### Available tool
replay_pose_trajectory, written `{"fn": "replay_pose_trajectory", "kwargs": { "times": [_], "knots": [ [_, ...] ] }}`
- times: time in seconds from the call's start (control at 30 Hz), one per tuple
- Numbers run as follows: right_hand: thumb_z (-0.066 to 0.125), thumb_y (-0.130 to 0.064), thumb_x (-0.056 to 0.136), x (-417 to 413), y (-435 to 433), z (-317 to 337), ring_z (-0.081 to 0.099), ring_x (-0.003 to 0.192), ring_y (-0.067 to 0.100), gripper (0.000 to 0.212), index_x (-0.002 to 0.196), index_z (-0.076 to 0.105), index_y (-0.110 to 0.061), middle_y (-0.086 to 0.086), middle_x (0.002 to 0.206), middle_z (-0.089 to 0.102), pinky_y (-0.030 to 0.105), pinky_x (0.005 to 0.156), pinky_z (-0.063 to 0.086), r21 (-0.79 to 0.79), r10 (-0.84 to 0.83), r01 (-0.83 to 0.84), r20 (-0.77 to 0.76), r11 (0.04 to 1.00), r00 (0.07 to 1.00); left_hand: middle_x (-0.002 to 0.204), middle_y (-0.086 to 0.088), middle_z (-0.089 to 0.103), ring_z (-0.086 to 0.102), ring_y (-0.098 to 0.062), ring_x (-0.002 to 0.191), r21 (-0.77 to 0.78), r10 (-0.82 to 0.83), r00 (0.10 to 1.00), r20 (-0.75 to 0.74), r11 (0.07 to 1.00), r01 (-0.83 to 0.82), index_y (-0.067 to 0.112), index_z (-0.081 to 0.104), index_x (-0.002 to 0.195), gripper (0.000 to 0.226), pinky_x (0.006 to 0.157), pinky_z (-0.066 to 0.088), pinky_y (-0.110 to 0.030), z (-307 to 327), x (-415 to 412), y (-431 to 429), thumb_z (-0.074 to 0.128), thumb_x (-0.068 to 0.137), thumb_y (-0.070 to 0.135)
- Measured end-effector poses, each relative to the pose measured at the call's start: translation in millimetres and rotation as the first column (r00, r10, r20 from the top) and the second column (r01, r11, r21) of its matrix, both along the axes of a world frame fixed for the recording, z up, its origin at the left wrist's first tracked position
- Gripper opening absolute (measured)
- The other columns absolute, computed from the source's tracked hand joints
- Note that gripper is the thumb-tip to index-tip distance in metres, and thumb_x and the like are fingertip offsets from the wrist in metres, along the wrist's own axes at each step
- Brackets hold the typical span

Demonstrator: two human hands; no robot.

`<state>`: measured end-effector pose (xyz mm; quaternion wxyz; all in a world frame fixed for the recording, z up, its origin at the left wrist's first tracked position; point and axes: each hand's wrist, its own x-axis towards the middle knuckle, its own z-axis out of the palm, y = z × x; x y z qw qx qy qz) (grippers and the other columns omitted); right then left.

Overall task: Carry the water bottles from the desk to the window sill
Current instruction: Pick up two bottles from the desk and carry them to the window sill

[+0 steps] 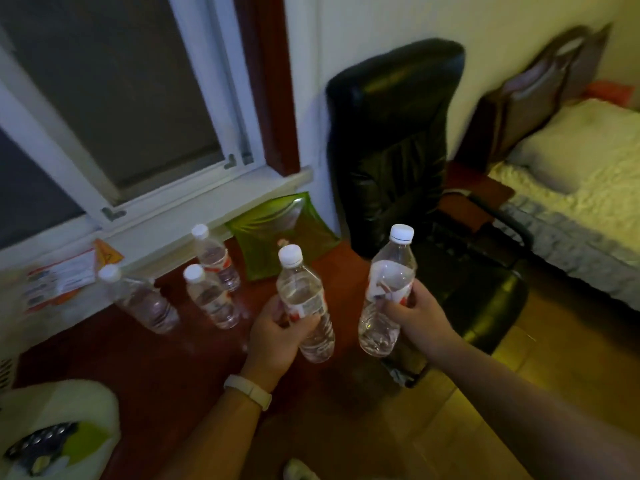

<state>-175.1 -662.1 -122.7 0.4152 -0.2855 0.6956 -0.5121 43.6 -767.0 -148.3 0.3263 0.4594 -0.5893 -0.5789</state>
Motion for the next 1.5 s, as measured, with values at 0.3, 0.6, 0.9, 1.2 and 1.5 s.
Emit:
{"fn": "replay_pose_trajectory", "kwargs": {
  "times": [0.3, 0.6, 0.9, 1.2, 1.5],
  "knots": [
    [0.075, -0.030, 0.083, -120.1, 143.4, 7.6, 0.064, 0.106, 0.013, 0.051, 0.128, 0.052, -0.027, -0.008, 0.114, 0.068, 0.038, 0.091, 0.054, -0.042, -0.216, 0.215, -0.023, 0.976, 0.976, 0.109, 0.007, 0.074, 0.071, -0.008, 0.100, 0.086, -0.254, 0.967, 0.018, 0.964, 0.252, 0.027, 0.065, 0.116, 0.043, 0.087, 0.056, -0.031, 24.1, -151.5, 98.6, 0.079, 0.080, 0.007],
    [0.076, -0.024, 0.083, -231.9, 301.9, 17.5, 0.069, 0.099, 0.014, 0.043, 0.121, 0.056, -0.023, -0.004, 0.107, 0.071, 0.034, 0.080, 0.058, -0.094, -0.471, 0.467, -0.028, 0.879, 0.882, 0.104, 0.010, 0.073, 0.070, -0.002, 0.095, 0.025, -0.533, 0.846, 0.020, 0.846, 0.533, 0.035, 0.064, 0.107, 0.035, 0.081, 0.053, -0.026, 40.2, -315.3, 216.4, 0.076, 0.083, 0.011],
    [0.075, -0.021, 0.083, -290.0, 417.8, 19.1, 0.070, 0.086, 0.002, 0.037, 0.114, 0.057, -0.029, -0.007, 0.103, 0.071, 0.020, 0.070, 0.053, -0.122, -0.743, 0.738, 0.015, 0.663, 0.670, 0.101, 0.006, 0.075, 0.072, -0.009, 0.093, 0.042, -0.782, 0.623, -0.001, 0.623, 0.781, 0.026, 0.066, 0.106, 0.032, 0.077, 0.053, -0.026, 56.5, -460.8, 303.7, 0.078, 0.081, 0.008],
    [0.074, -0.023, 0.084, -354.1, 483.6, 8.7, 0.067, 0.097, 0.011, 0.043, 0.122, 0.054, -0.024, -0.003, 0.108, 0.069, 0.024, 0.074, 0.054, -0.089, -0.905, 0.901, -0.005, 0.425, 0.426, 0.099, 0.003, 0.077, 0.073, -0.011, 0.088, 0.069, -0.939, 0.343, -0.007, 0.341, 0.937, 0.020, 0.067, 0.107, 0.035, 0.069, 0.055, -0.023, 40.3, -598.2, 360.7, 0.081, 0.078, 0.007],
    [0.074, -0.017, 0.083, -484.4, 492.9, -0.4, 0.067, 0.099, 0.013, 0.039, 0.111, 0.054, -0.033, -0.002, 0.110, 0.068, 0.029, 0.079, 0.054, -0.050, -0.980, 0.979, -0.002, 0.198, 0.198, 0.096, 0.003, 0.076, 0.073, -0.009, 0.085, 0.097, -0.996, 0.088, -0.016, 0.086, 0.992, 0.024, 0.069, 0.102, 0.037, 0.065, 0.053, -0.019, 25.6, -782.7, 385.8, 0.085, 0.073, 0.010]
  ]
}}
